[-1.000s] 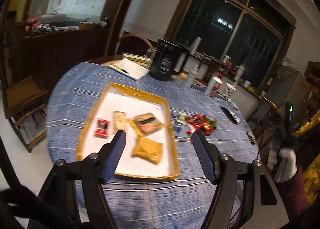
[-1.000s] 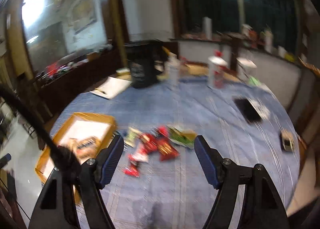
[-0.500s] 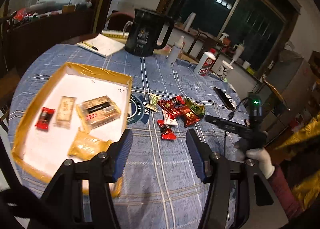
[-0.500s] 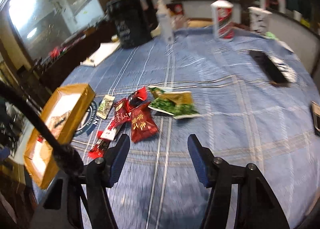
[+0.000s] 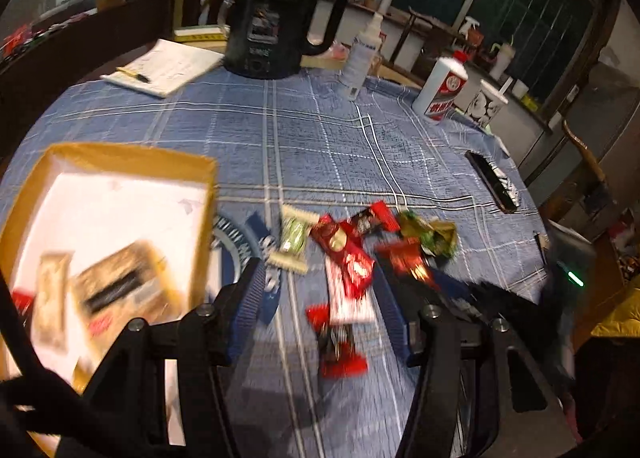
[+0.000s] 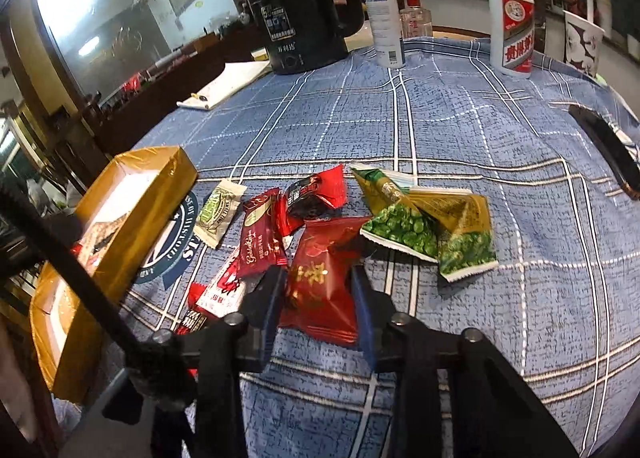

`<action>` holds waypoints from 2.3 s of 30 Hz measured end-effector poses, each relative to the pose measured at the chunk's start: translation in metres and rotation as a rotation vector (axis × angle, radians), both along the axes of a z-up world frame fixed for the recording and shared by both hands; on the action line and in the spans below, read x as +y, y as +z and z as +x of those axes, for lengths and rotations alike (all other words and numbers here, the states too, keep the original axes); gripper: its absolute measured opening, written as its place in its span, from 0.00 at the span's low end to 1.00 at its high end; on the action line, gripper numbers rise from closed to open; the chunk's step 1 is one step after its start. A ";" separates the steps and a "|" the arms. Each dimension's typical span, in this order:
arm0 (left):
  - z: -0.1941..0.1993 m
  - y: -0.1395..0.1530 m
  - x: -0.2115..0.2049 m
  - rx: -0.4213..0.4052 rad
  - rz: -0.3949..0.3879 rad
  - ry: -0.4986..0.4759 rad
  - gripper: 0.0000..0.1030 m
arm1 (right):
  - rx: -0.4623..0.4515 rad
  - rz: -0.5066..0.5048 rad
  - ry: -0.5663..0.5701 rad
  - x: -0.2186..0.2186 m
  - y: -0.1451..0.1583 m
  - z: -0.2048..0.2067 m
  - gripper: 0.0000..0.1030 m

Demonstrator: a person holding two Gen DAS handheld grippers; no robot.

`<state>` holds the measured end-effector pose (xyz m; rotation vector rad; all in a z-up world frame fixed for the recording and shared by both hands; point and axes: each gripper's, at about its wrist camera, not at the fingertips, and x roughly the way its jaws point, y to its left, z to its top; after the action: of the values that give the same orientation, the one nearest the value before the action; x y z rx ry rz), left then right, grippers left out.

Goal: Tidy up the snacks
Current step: 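Grasp the small green packet with the left tool while the right tool grasps the red-brown bag, then carry both packets into the white tray and open both tools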

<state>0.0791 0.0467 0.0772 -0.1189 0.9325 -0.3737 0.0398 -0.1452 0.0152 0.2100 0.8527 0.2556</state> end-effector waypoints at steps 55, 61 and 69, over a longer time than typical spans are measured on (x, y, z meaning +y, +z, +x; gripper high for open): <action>-0.095 -0.036 0.215 -0.013 0.045 0.352 0.19 | 0.025 0.076 0.369 0.215 0.033 -0.058 0.27; -0.094 -0.043 0.225 -0.018 0.012 0.378 0.20 | 0.059 0.054 0.435 0.249 0.015 -0.060 0.27; -0.125 -0.008 0.216 -0.137 0.116 0.469 0.58 | 0.058 0.038 0.453 0.261 0.006 -0.067 0.32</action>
<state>-0.0456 0.2629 0.0695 -0.1977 0.7601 0.1054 -0.0275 0.1153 0.0212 0.0571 0.9476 0.6923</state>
